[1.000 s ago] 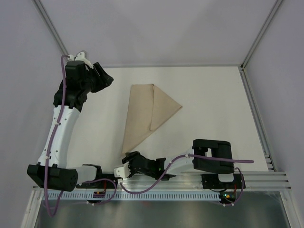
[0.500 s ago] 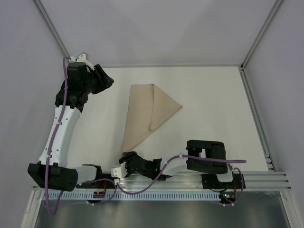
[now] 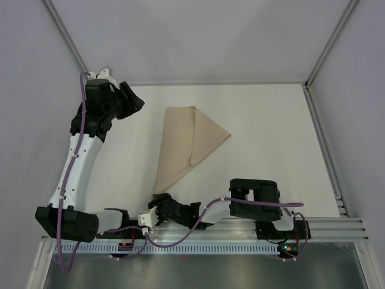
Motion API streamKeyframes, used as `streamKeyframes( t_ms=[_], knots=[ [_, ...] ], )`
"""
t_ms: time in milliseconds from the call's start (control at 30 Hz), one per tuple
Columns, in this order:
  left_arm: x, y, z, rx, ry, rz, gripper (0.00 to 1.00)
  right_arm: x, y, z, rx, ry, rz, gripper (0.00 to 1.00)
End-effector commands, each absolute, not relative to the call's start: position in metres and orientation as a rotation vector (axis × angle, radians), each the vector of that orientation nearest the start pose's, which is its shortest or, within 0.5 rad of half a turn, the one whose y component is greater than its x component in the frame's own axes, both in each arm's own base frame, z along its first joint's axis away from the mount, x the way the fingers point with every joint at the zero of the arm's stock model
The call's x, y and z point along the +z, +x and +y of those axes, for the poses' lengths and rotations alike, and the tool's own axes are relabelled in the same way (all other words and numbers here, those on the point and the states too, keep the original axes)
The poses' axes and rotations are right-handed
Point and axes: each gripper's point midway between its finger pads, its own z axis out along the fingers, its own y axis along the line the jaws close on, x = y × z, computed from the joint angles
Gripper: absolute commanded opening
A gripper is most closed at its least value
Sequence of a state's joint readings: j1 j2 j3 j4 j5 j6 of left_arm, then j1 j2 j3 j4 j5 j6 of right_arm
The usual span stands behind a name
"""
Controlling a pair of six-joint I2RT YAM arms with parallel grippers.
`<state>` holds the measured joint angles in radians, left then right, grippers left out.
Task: Fold the napkin, place the utensils inside, and roll it up
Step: Fold the napkin
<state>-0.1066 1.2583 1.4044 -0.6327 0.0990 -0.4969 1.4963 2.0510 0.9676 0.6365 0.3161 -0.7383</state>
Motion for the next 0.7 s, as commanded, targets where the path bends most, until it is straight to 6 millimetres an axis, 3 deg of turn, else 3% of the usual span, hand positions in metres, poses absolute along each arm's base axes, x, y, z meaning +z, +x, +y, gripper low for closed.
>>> streamKeyframes(
  t_ms=[0, 167, 433, 667],
  knots=[
    [0.313, 0.37, -0.078, -0.484, -0.312, 2.052, 0.59, 0.04, 0.119, 0.51, 0.177, -1.657, 1.031, 0.49],
    [0.31, 0.372, -0.079, -0.49, -0.309, 2.057, 0.59, 0.04, 0.122, 0.51, 0.171, -1.653, 1.038, 0.43],
    [0.308, 0.374, -0.08, -0.492, -0.302, 2.059, 0.59, 0.045, 0.129, 0.513, 0.196, -1.641, 1.078, 0.19],
    [0.305, 0.376, -0.08, -0.494, -0.304, 2.065, 0.59, 0.055, 0.137, 0.516, 0.216, -1.617, 1.12, 0.11]
  ],
)
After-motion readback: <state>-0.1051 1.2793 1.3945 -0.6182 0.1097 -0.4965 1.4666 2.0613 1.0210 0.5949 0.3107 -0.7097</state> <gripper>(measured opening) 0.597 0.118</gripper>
